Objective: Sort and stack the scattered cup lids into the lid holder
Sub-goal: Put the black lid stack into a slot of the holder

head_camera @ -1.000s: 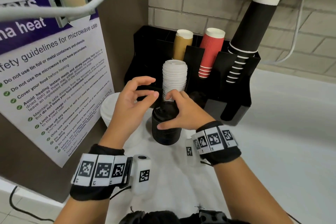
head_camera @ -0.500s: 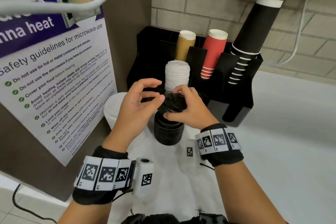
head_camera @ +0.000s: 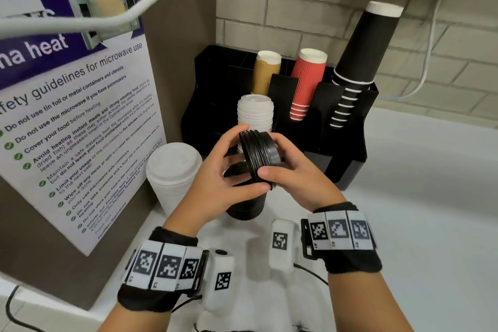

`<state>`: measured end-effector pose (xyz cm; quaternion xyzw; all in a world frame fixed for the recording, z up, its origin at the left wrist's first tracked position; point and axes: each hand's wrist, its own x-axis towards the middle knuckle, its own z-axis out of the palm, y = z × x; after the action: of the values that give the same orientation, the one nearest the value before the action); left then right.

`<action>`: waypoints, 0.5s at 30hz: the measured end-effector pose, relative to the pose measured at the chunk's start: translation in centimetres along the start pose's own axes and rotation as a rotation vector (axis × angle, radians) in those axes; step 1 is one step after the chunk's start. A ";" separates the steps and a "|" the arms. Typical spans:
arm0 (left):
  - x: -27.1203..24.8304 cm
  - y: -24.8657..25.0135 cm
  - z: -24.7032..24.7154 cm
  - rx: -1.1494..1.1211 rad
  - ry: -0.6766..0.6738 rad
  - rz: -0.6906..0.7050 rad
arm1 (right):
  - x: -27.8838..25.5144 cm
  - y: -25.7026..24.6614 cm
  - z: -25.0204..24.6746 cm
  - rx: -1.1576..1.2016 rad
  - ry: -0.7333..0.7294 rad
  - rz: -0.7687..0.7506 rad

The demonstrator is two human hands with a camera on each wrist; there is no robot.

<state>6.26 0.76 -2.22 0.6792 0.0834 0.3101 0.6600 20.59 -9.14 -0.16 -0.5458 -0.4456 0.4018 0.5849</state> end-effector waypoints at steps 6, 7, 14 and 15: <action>-0.2 0.0 0.2 0.003 -0.030 0.006 | -0.9 -1.0 -0.5 -0.052 0.011 -0.007; -0.2 0.0 0.2 0.005 -0.027 0.005 | -0.9 -1.0 -0.6 -0.045 0.004 -0.012; -0.1 0.0 0.2 0.026 -0.022 -0.009 | -1.2 -1.7 -1.0 -0.133 0.013 -0.048; -0.1 0.0 0.2 0.032 -0.015 -0.008 | -1.2 -1.8 -1.0 -0.147 0.019 -0.050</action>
<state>6.30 0.50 -2.20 0.6916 0.0858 0.3010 0.6509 21.18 -10.73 1.49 -0.5796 -0.4818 0.3483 0.5573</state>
